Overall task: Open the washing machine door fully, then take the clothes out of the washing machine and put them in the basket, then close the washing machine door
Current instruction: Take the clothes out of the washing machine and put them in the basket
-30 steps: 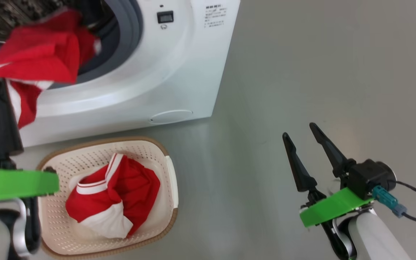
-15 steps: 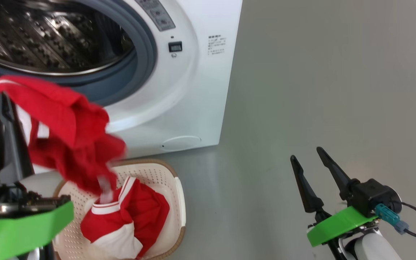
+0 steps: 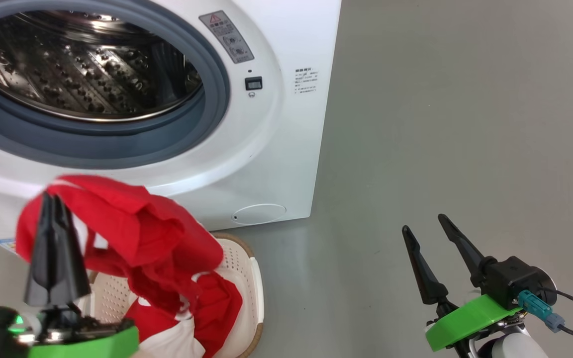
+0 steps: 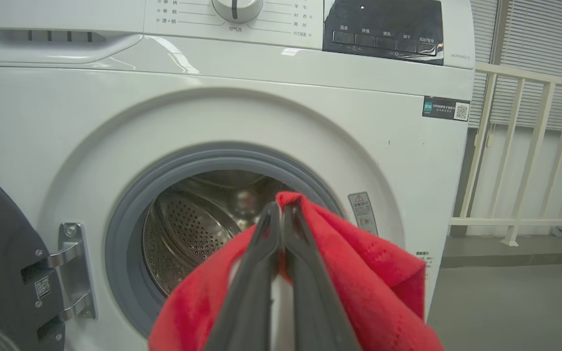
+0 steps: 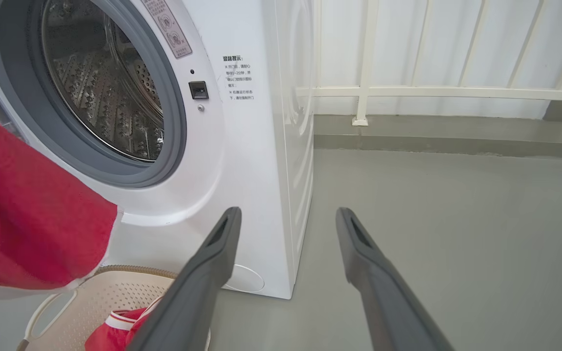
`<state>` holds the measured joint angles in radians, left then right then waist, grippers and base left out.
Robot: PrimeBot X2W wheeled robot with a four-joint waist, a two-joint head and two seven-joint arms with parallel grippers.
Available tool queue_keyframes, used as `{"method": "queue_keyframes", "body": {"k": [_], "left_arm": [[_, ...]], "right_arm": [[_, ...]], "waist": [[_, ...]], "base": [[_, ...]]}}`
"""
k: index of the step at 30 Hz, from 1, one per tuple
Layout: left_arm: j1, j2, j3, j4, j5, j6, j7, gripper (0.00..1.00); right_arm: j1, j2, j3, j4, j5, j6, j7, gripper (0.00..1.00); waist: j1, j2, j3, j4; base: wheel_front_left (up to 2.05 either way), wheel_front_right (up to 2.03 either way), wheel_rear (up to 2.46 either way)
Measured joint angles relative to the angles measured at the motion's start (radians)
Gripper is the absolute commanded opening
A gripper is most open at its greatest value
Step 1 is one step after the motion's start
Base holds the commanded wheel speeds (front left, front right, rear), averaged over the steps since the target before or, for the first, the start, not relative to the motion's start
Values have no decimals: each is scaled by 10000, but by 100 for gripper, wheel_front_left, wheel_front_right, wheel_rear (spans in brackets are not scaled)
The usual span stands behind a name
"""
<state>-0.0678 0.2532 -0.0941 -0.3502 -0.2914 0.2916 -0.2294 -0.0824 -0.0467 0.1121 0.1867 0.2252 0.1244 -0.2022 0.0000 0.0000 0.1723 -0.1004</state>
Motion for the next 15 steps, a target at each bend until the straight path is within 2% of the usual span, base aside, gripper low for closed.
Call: {"method": "queue_keyframes", "body": {"k": [3, 6, 15], "left_arm": [[162, -288, -71, 621, -213, -35, -117, 0], [197, -575, -61, 1419, -291, -259, -203, 0], [-185, -1499, 750, 3639, -146, -1384, -234, 0]], "right_arm": [[-1, 0, 4, -73, 0, 0, 6, 100], [-4, 0, 19, -113, 2, 0, 15, 100], [-221, 0, 36, -282, 6, 0, -2, 100]], "waist": [[0, 1, 78, 19], [0, 0, 184, 15], [0, 1, 884, -128]], "base": [[0, 0, 0], [0, 0, 0], [0, 0, 0]]}}
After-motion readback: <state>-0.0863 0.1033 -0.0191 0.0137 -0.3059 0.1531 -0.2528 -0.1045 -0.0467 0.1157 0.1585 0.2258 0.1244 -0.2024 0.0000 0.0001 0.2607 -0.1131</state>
